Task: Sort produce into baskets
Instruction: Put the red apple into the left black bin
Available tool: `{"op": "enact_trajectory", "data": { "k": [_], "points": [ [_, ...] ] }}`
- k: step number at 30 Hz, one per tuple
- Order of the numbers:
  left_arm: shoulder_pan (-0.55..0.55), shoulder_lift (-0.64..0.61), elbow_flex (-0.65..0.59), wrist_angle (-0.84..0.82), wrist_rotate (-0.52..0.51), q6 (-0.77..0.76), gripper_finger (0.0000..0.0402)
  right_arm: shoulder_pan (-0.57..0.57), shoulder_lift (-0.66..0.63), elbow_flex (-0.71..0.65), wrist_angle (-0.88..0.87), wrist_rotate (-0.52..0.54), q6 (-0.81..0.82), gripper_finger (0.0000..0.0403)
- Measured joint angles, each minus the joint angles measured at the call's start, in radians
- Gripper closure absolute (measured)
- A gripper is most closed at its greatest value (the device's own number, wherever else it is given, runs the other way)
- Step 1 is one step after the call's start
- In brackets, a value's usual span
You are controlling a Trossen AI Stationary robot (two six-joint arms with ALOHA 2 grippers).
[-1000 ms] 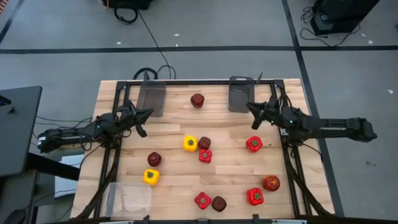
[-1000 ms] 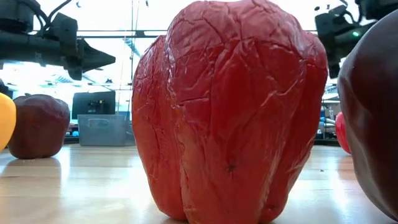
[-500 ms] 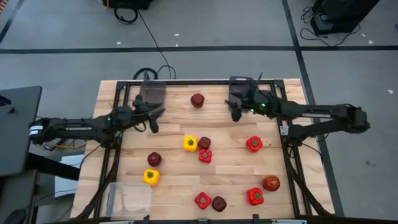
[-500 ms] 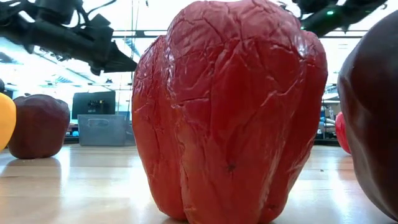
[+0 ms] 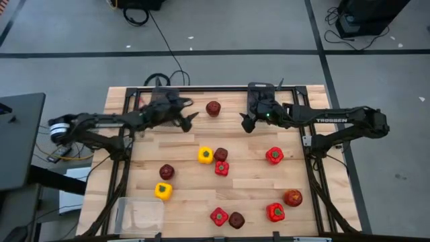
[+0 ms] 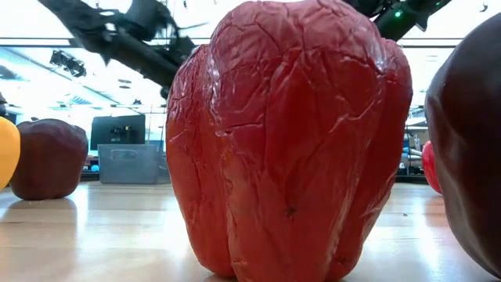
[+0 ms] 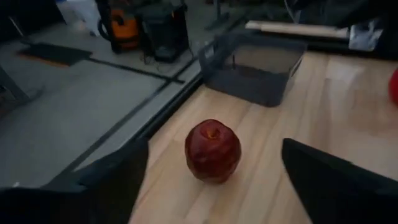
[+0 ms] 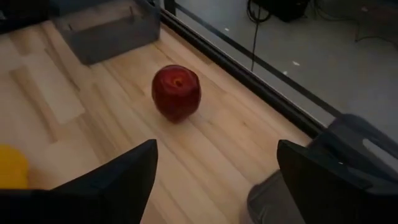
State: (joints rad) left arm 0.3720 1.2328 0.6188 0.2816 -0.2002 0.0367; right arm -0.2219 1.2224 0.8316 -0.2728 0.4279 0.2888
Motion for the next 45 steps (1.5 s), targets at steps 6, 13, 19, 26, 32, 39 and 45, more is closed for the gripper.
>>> {"op": "enact_trajectory", "data": {
  "k": [6, 13, 19, 26, 32, 39, 45],
  "points": [
    [0.037, 0.217, 0.144, -0.006, 0.038, 0.005, 0.0023, 0.069, -0.025, -0.004, -0.060, 0.050, 0.077, 0.0067],
    [0.067, 0.404, 0.292, -0.066, 0.046, 0.005, 0.0015, 0.114, -0.025, -0.005, -0.140, 0.037, 0.135, 0.0067],
    [0.074, 0.517, 0.431, -0.221, 0.068, 0.014, 0.0005, 0.136, -0.025, -0.005, -0.148, 0.024, 0.145, 0.0067],
    [0.098, 0.557, 0.518, -0.258, 0.073, -0.004, 0.0002, 0.135, -0.025, -0.005, -0.148, 0.024, 0.128, 0.0067],
    [0.139, 0.605, 0.619, -0.384, 0.131, -0.021, 0.0002, 0.122, -0.025, -0.005, -0.147, 0.027, 0.127, 0.0067],
    [0.145, 0.642, 0.635, -0.421, 0.226, -0.017, 0.0001, 0.121, -0.025, -0.005, -0.148, 0.024, 0.109, 0.0067],
    [0.145, 0.646, 0.636, -0.471, 0.267, 0.037, 0.0001, 0.121, -0.025, -0.005, -0.143, 0.024, 0.103, 0.0067]
  ]
}}
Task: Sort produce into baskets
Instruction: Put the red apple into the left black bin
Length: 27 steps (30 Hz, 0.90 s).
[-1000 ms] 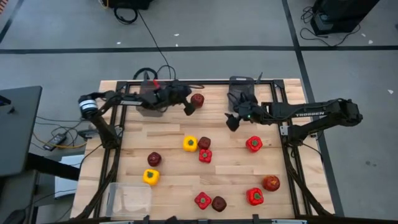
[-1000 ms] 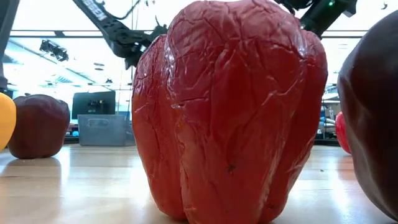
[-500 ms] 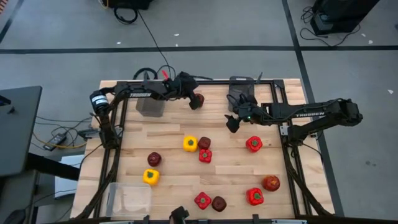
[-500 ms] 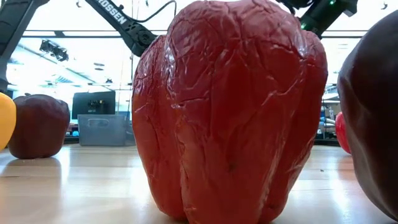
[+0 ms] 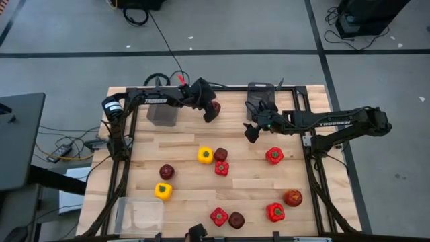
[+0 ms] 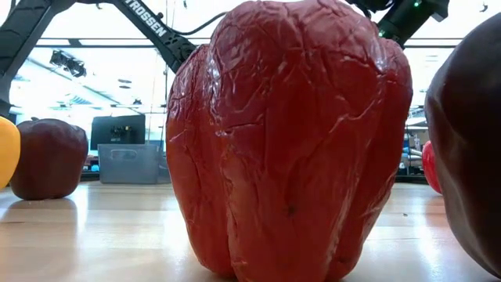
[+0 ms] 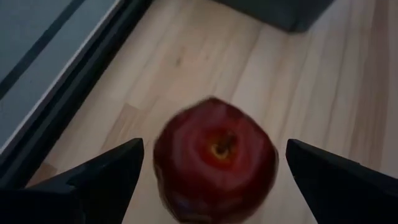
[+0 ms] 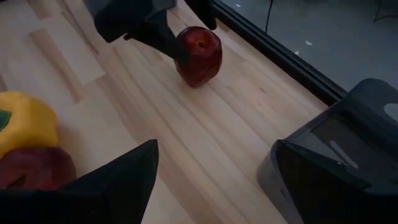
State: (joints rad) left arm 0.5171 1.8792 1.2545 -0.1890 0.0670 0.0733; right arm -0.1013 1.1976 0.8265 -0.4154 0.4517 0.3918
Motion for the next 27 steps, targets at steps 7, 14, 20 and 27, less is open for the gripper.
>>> {"op": "enact_trajectory", "data": {
  "k": [7, 14, 20, 27],
  "points": [
    [0.000, 0.036, 0.000, 0.007, 0.006, 0.053, 0.0002, 0.000, 0.000, 0.000, 0.017, 0.000, -0.002, 0.0067],
    [0.000, 0.089, 0.001, 0.059, 0.007, 0.049, 0.0020, -0.001, 0.000, 0.000, 0.035, 0.000, -0.027, 0.0067],
    [0.003, 0.055, -0.003, 0.045, -0.019, 0.009, 0.0064, -0.002, 0.000, 0.000, 0.033, 0.000, -0.027, 0.0067],
    [0.034, -0.141, -0.002, -0.201, -0.180, 0.027, 0.0054, 0.016, 0.000, 0.000, 0.030, -0.004, -0.001, 0.0067]
  ]
}}
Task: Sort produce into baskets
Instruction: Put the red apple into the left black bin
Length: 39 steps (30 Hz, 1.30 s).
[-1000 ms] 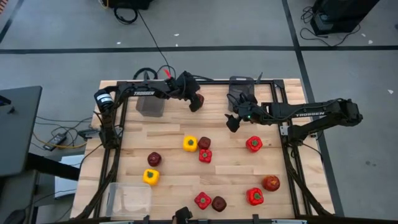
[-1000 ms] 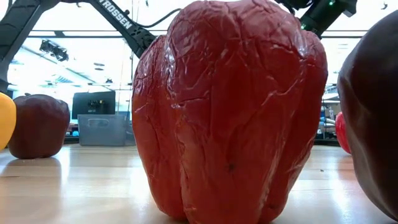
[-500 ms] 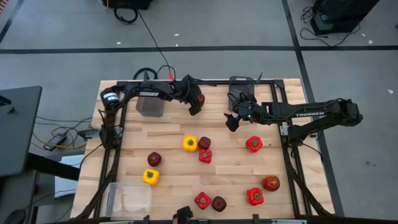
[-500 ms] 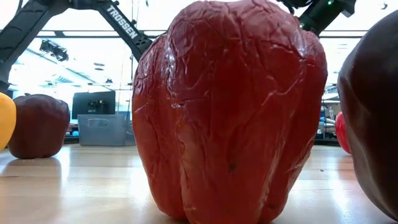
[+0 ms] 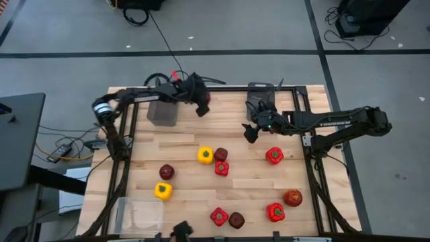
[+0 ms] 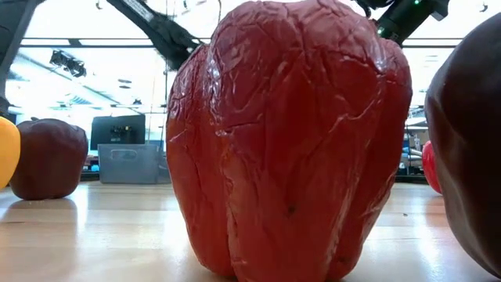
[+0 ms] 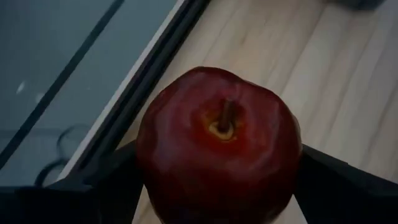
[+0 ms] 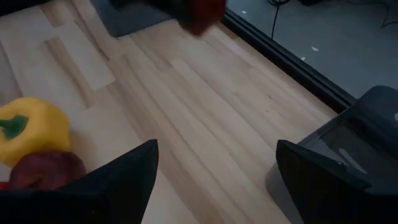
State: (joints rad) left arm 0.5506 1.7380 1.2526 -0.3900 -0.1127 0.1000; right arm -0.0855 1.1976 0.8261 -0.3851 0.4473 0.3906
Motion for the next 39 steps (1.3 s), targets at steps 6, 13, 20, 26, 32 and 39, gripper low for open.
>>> {"op": "enact_trajectory", "data": {
  "k": [6, 13, 20, 26, 32, 39],
  "points": [
    [0.057, -0.208, -0.070, -0.095, -0.032, -0.005, 0.0051, 0.025, -0.001, -0.034, 0.042, 0.004, 0.001, 0.0069],
    [0.162, -0.422, -0.302, -0.039, -0.035, -0.067, 0.0051, 0.025, 0.000, -0.117, 0.128, 0.004, 0.011, 0.0077],
    [0.259, -0.467, -0.484, 0.068, -0.138, -0.104, 0.0041, 0.025, 0.000, -0.131, 0.135, -0.003, 0.001, 0.0078],
    [0.341, -0.437, -0.533, 0.137, -0.114, -0.101, 0.0014, 0.025, 0.000, -0.131, 0.200, -0.032, -0.029, 0.0078],
    [0.390, -0.403, -0.535, 0.141, -0.096, -0.102, 0.0006, 0.025, 0.000, -0.131, 0.305, -0.052, -0.139, 0.0078],
    [0.384, -0.403, -0.507, 0.151, -0.082, -0.025, 0.0005, 0.000, 0.031, -0.131, 0.354, -0.032, -0.131, 0.0080]
  ]
}}
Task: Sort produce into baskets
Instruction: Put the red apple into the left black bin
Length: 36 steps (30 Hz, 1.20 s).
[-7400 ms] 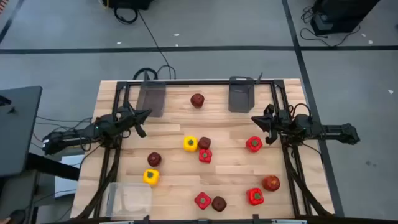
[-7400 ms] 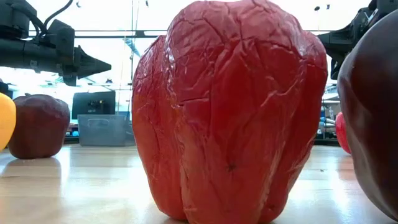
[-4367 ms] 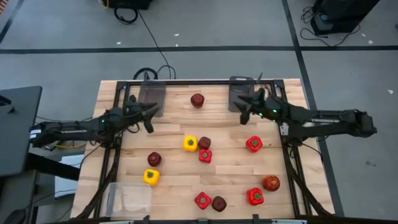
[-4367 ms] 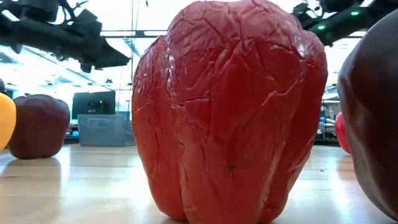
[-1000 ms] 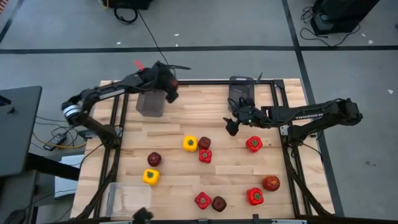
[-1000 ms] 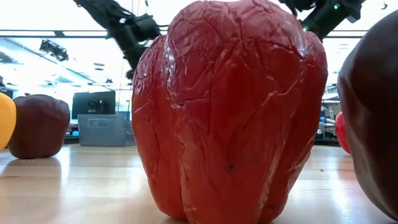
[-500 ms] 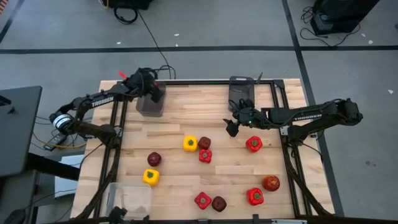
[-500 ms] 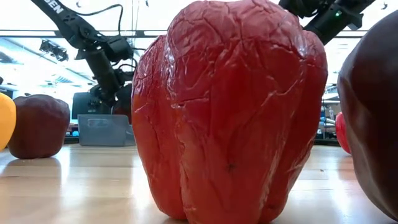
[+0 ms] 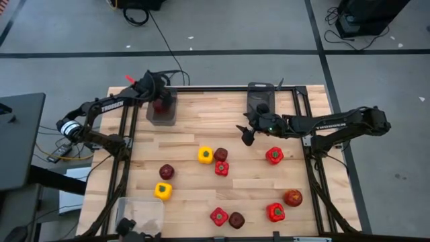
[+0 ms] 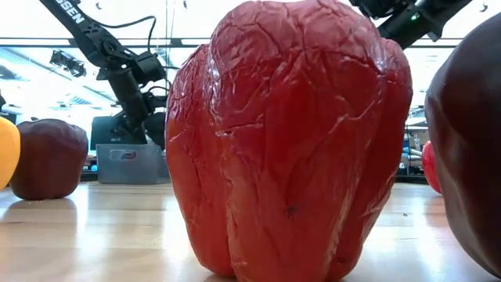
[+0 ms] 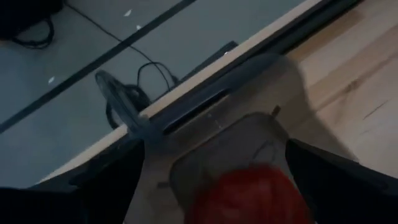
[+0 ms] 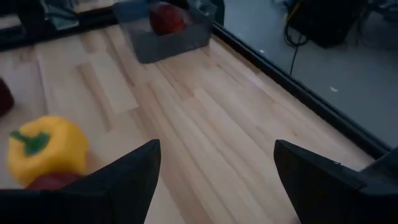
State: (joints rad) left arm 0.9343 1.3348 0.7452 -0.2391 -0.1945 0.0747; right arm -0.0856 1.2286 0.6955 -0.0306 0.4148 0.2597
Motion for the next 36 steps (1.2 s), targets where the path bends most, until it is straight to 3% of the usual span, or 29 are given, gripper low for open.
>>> {"op": "enact_trajectory", "data": {
  "k": [7, 15, 17, 21, 26, 29, 36],
  "points": [
    [-0.133, -0.068, 0.054, 0.017, 0.181, -0.003, 0.0008, 0.010, 0.080, 0.000, -0.003, -0.015, 0.037, 0.0080],
    [-0.486, -0.115, 0.054, -0.021, 0.428, -0.006, 0.0008, 0.038, 0.094, 0.000, 0.035, -0.020, 0.002, 0.0080],
    [-0.595, -0.097, 0.054, 0.007, 0.411, -0.026, 0.0008, 0.040, 0.082, 0.000, 0.035, -0.050, -0.005, 0.0080],
    [-0.800, -0.055, 0.054, 0.095, 0.271, -0.030, 0.0008, 0.042, 0.078, 0.000, 0.037, -0.163, -0.038, 0.0080],
    [-0.973, 0.016, 0.054, 0.276, 0.134, -0.032, 0.0009, 0.043, 0.079, 0.000, 0.011, -0.181, -0.054, 0.0080],
    [-1.019, 0.082, 0.054, 0.400, 0.053, -0.087, 0.0009, 0.042, 0.079, 0.000, 0.014, -0.178, -0.054, 0.0080],
    [-1.007, 0.252, 0.053, 0.552, 0.030, -0.134, 0.0009, 0.042, 0.079, 0.000, 0.013, -0.178, -0.087, 0.0080]
  ]
}}
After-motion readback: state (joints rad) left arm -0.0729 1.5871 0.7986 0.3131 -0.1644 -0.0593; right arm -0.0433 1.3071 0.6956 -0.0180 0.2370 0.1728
